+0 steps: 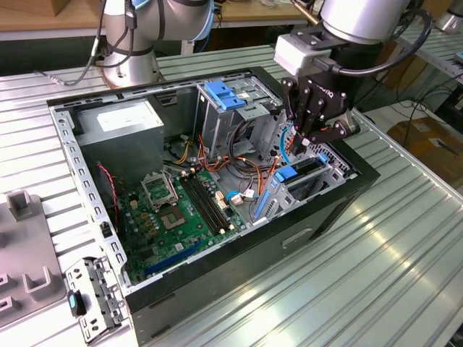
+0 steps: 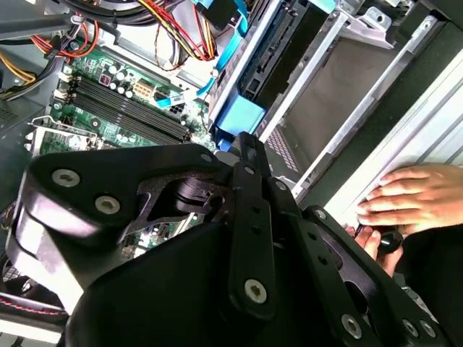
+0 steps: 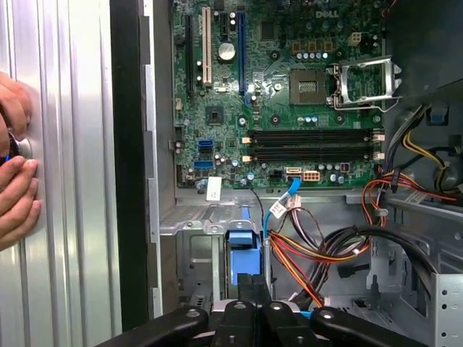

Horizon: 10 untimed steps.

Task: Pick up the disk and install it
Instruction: 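Insert the disk into the insertion slot, then insert the first disk wire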

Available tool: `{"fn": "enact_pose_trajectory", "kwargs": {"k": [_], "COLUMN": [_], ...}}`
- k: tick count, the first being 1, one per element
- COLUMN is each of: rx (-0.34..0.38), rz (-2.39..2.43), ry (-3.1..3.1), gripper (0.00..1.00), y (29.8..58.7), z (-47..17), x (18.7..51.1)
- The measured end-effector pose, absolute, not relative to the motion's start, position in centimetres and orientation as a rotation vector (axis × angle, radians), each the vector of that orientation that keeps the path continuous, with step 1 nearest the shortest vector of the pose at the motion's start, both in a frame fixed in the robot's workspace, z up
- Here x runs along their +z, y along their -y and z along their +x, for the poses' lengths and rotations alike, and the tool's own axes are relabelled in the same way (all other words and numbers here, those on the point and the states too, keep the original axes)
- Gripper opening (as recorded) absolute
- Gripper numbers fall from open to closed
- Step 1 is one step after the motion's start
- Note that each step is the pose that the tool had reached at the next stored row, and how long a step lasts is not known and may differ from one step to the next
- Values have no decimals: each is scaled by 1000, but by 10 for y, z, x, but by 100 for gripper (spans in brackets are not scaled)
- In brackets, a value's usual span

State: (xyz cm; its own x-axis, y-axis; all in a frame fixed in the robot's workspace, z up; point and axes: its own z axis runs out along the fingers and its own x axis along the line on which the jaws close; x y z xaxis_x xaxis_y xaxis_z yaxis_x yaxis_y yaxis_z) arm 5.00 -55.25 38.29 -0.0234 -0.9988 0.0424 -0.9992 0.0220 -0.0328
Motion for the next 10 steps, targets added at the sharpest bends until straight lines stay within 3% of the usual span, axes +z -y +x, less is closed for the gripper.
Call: {"fn": "enact_pose_trajectory", "kwargs": {"k": [10], "rx": [83], "rz": [2190], "ry": [2240], "gripper": [11], "y": [553], "z": [51], "x": [376]}}
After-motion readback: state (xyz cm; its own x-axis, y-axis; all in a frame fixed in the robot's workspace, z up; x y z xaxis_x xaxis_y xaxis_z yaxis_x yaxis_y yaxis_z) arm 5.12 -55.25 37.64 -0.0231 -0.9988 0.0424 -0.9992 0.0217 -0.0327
